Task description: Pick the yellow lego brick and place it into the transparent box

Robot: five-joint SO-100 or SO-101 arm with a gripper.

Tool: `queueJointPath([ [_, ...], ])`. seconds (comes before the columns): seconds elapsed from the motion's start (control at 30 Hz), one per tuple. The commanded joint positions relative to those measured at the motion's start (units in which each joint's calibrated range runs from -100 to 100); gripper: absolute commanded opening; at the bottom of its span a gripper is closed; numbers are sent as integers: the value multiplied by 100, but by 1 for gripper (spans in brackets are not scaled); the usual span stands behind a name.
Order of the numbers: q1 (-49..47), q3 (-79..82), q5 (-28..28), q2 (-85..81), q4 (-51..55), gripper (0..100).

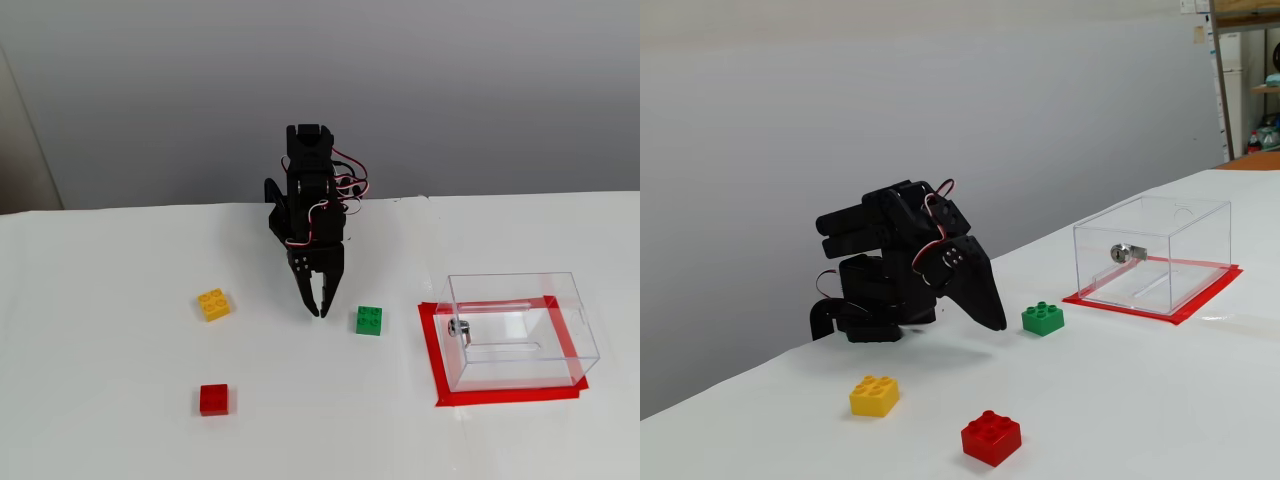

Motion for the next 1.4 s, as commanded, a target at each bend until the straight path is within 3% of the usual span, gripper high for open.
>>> queueJointPath([
  [0.0,-20,-598,-21,43,-52,2],
  [0.4,84,-2686,-564,1884,-61,2],
  [0.73,1193,-4522,-564,3352,26,2],
  [0.97,1903,-4721,-564,3539,78,2],
  [1.37,3589,-4721,-569,3564,1358,2],
])
